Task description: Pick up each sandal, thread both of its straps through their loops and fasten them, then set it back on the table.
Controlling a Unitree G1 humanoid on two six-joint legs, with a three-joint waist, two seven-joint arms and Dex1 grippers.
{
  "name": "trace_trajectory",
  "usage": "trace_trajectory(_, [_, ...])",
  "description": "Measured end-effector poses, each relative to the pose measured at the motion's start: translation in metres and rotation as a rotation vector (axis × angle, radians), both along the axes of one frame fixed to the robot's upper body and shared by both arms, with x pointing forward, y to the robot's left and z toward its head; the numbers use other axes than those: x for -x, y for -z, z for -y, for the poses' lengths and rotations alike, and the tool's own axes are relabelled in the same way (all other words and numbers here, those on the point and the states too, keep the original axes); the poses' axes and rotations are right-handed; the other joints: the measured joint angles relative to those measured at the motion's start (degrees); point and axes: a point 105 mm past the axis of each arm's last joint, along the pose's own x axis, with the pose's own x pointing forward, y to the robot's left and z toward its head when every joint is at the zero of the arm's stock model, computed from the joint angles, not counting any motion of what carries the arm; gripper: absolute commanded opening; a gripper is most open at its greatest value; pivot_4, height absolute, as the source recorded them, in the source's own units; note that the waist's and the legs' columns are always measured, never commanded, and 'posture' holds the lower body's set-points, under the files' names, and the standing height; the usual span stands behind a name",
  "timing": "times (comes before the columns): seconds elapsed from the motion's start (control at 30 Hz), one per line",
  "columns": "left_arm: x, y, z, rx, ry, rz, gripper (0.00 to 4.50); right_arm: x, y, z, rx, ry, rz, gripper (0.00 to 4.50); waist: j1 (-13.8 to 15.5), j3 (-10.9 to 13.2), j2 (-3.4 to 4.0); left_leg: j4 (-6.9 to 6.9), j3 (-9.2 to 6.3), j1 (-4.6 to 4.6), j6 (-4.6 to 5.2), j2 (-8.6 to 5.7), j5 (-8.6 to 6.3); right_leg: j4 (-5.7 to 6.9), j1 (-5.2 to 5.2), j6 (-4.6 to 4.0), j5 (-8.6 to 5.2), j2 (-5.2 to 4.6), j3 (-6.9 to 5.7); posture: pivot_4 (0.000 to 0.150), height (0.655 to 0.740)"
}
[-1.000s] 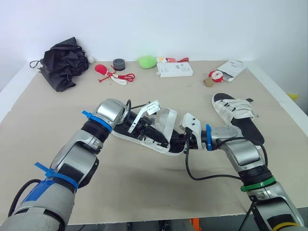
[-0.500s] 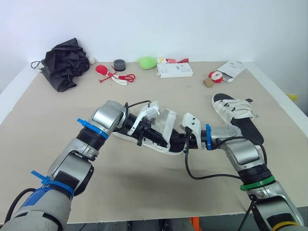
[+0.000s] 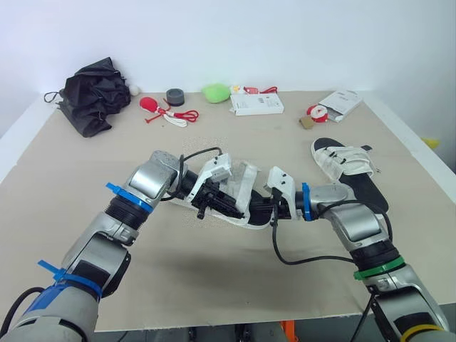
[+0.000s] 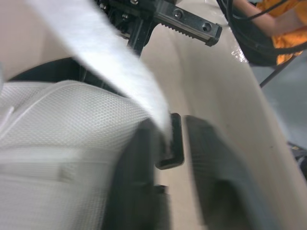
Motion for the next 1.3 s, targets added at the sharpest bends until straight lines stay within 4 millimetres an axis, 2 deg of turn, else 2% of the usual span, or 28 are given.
trace_trajectory(0.03, [0.0,0.0,0.0,0.002,0.001,0.006,2.99,0.0,0.0,0.0,0.0,0.002,-0.001,0.0,0.0,0.0,0.0,0.02,0.01,0.0,0.03,0.0,0.02,0.0,0.0,-0.07,0.02,-0.01,0.0,0.15,0.74])
trace_trajectory(0.07, [0.0,0.001,0.001,0.004,0.0,0.007,2.99,-0.001,0.0,0.001,0.001,0.004,-0.002,0.0,0.0,0.0,0.01,0.03,0.01,0.0,0.06,0.0,0.05,0.0,0.01,-0.08,0.03,-0.02,0.0,0.15,0.74])
trace_trajectory(0.1, [0.0,0.001,0.001,0.006,0.001,0.008,3.41,-0.001,0.0,0.001,0.001,0.006,-0.003,0.0,0.1,0.0,0.01,0.05,0.03,0.0,0.08,-0.01,0.08,0.0,0.01,-0.07,0.05,-0.03,0.0,0.15,0.74])
trace_trajectory(0.2, [0.0,0.001,0.005,0.032,-0.028,-0.049,4.27,-0.002,0.001,0.001,0.002,0.007,-0.006,0.0,0.1,0.0,0.01,0.08,0.05,0.0,0.1,-0.04,0.12,-0.01,0.03,0.0,0.09,-0.07,0.0,0.15,0.74])
trace_trajectory(0.23, [0.001,-0.001,0.006,0.05,-0.046,-0.099,4.4,-0.001,0.001,0.001,0.002,0.006,-0.006,0.0,0.1,0.0,0.0,0.09,0.07,-0.01,0.1,-0.04,0.12,-0.01,0.02,0.02,0.11,-0.06,0.0,0.15,0.74])
trace_trajectory(0.4, [0.0,-0.021,0.013,0.125,-0.146,-0.352,4.4,-0.001,0.001,0.001,0.001,0.001,-0.004,0.0,0.1,0.0,-0.01,0.09,0.06,-0.05,0.11,-0.05,0.13,-0.01,-0.01,0.09,0.15,-0.03,-0.01,0.15,0.74])
trace_trajectory(0.5, [-0.001,-0.033,0.016,0.142,-0.178,-0.428,4.4,-0.001,0.001,0.001,0.001,-0.002,-0.004,0.0,0.0,0.0,-0.01,0.07,0.05,-0.05,0.11,-0.05,0.12,-0.01,-0.01,0.28,0.25,-0.01,-0.01,0.15,0.74])
trace_trajectory(0.7, [-0.003,-0.028,0.02,0.123,-0.231,-0.467,4.4,-0.001,0.001,0.001,0.001,-0.003,-0.004,0.0,0.0,0.0,-0.01,0.06,0.06,-0.05,0.1,-0.05,0.12,-0.01,-0.02,0.28,0.26,-0.02,0.02,0.15,0.74])
trace_trajectory(0.73, [-0.003,-0.028,0.02,0.123,-0.233,-0.463,3.87,-0.001,0.001,0.001,0.001,-0.003,-0.004,0.0,0.0,0.0,-0.01,0.06,0.06,-0.05,0.1,-0.05,0.13,-0.01,-0.02,0.27,0.26,-0.02,0.03,0.15,0.74])
trace_trajectory(0.83, [-0.006,-0.028,0.021,0.125,-0.244,-0.441,2.7,-0.001,0.001,0.001,0.001,-0.003,-0.004,0.0,0.0,0.0,-0.01,0.06,0.05,-0.05,0.1,-0.05,0.12,-0.01,-0.02,0.26,0.25,-0.03,0.06,0.15,0.74])
trace_trajectory(0.87, [-0.007,-0.027,0.021,0.125,-0.249,-0.44,2.11,-0.001,0.001,0.001,0.001,-0.003,-0.004,0.0,0.0,0.0,-0.01,0.06,0.05,-0.05,0.1,-0.05,0.12,-0.01,-0.02,0.26,0.25,-0.03,0.06,0.15,0.74])
trace_trajectory(0.9, [-0.008,-0.026,0.021,0.126,-0.254,-0.438,1.75,-0.001,0.001,0.001,0.0,-0.003,-0.004,0.0,0.0,0.0,-0.01,0.06,0.05,-0.05,0.1,-0.05,0.12,-0.01,-0.03,0.25,0.25,-0.03,0.05,0.15,0.74])
trace_trajectory(1.0, [-0.01,-0.024,0.02,0.125,-0.268,-0.435,0.31,0.0,0.001,0.001,0.0,-0.003,-0.004,0.0,0.0,0.0,-0.01,0.06,0.06,-0.06,0.1,-0.05,0.12,-0.01,-0.03,0.25,0.25,-0.03,0.06,0.15,0.74])
trace_trajectory(1.03, [-0.01,-0.024,0.02,0.123,-0.27,-0.433,0.06,0.0,0.001,0.001,0.0,-0.002,-0.004,0.0,0.0,0.0,-0.01,0.06,0.06,-0.06,0.1,-0.05,0.12,-0.01,-0.03,0.25,0.25,-0.03,0.06,0.15,0.74])
trace_trajectory(1.2, [-0.012,-0.02,0.019,0.107,-0.255,-0.366,0.06,0.0,0.001,0.001,-0.001,-0.002,-0.003,0.0,0.0,0.0,-0.01,0.05,0.06,-0.06,0.09,-0.06,0.12,-0.01,-0.03,0.24,0.24,-0.04,0.06,0.15,0.74])
trace_trajectory(1.3, [-0.007,-0.011,0.016,0.067,-0.204,-0.284,0.06,0.0,0.001,0.0,0.0,-0.005,-0.002,0.0,0.0,0.0,0.0,0.03,0.05,-0.06,0.08,-0.05,0.11,-0.01,-0.03,0.03,0.15,-0.05,0.11,0.15,0.74])
